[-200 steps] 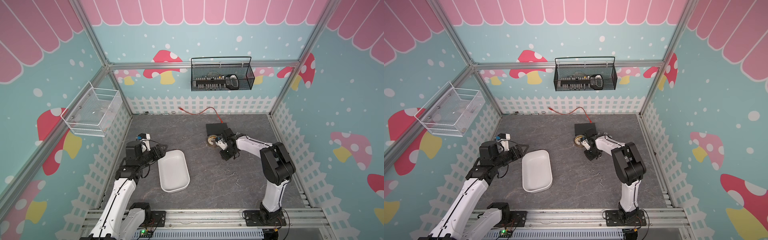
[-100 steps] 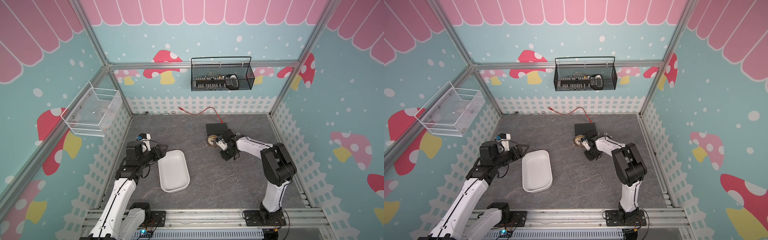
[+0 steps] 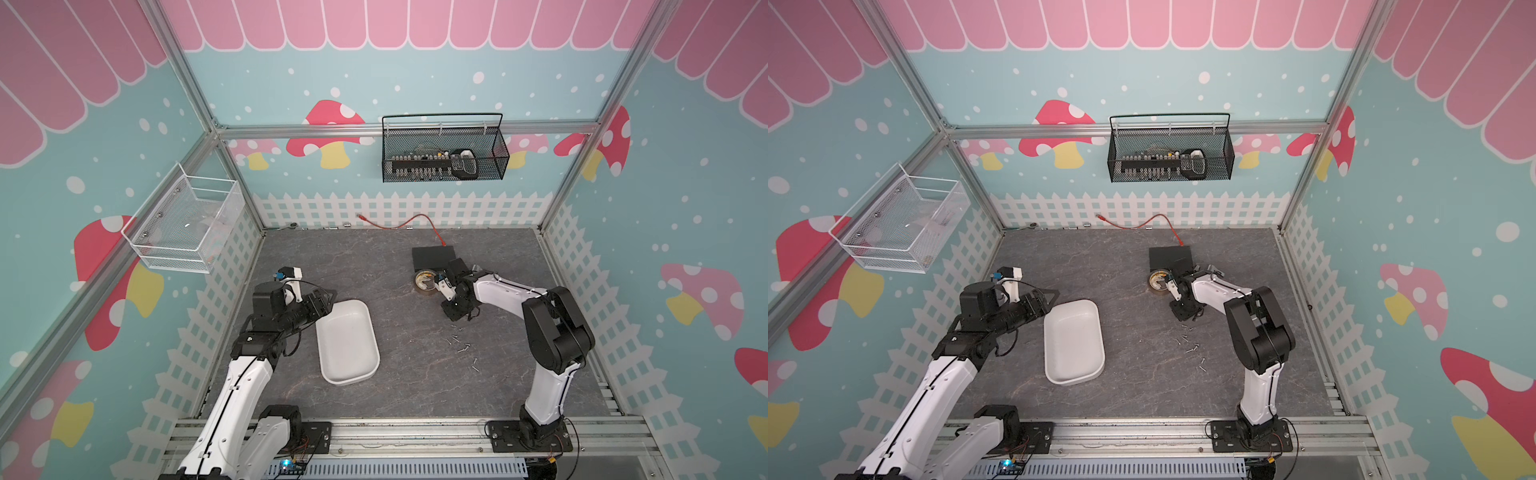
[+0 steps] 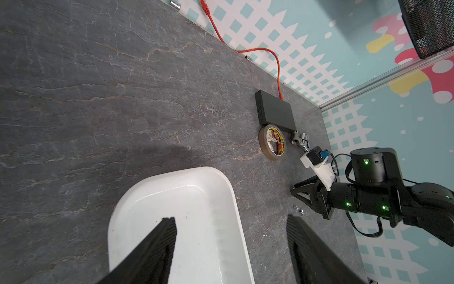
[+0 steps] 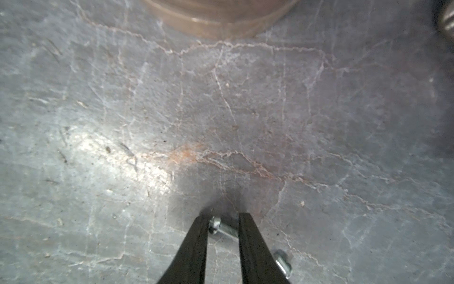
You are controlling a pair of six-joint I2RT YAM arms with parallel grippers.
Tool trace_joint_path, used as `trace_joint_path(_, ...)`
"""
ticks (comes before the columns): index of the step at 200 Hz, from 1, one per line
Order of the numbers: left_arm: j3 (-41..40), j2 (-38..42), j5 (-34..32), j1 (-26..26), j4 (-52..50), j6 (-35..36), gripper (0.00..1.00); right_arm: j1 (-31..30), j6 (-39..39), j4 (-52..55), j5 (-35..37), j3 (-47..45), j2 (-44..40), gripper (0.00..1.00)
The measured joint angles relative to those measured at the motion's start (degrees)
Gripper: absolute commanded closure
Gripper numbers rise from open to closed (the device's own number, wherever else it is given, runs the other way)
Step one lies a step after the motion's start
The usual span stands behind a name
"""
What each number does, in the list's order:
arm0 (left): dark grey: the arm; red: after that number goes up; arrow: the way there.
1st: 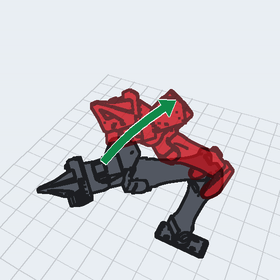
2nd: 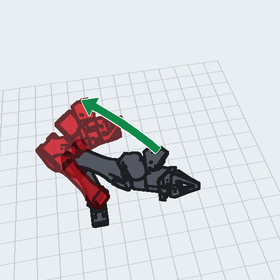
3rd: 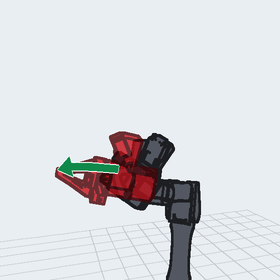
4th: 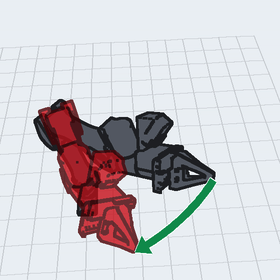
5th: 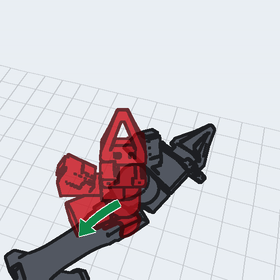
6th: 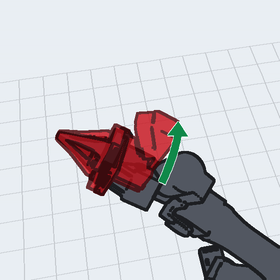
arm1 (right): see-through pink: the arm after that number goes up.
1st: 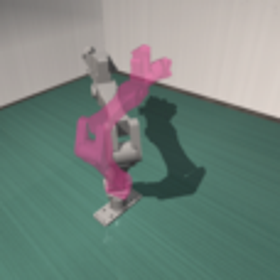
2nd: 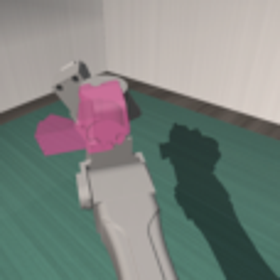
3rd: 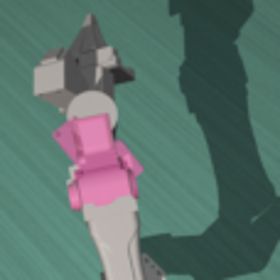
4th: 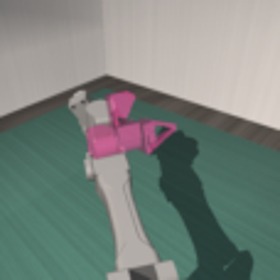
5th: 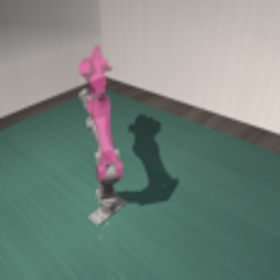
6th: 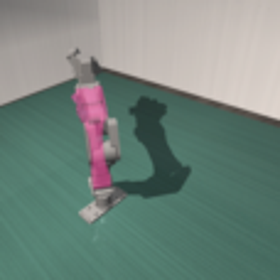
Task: Put the screws on the desktop into the storage box
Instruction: Pick up the screw from the center of the board.
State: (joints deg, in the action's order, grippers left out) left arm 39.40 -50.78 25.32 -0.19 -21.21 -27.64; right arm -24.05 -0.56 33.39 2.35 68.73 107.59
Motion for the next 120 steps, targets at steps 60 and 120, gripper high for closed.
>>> trace_joint_path(60,0.0,0.0,0.0,0.0,0.0,0.0,0.24,0.8,-1.3,0.0,-0.4,0.1,-0.2,1.0)
trace_joint_path(120,0.0,0.0,0.0,0.2,0.0,0.0,0.24,3.1,-2.6,0.1,-3.0,0.1,-2.2,1.0)
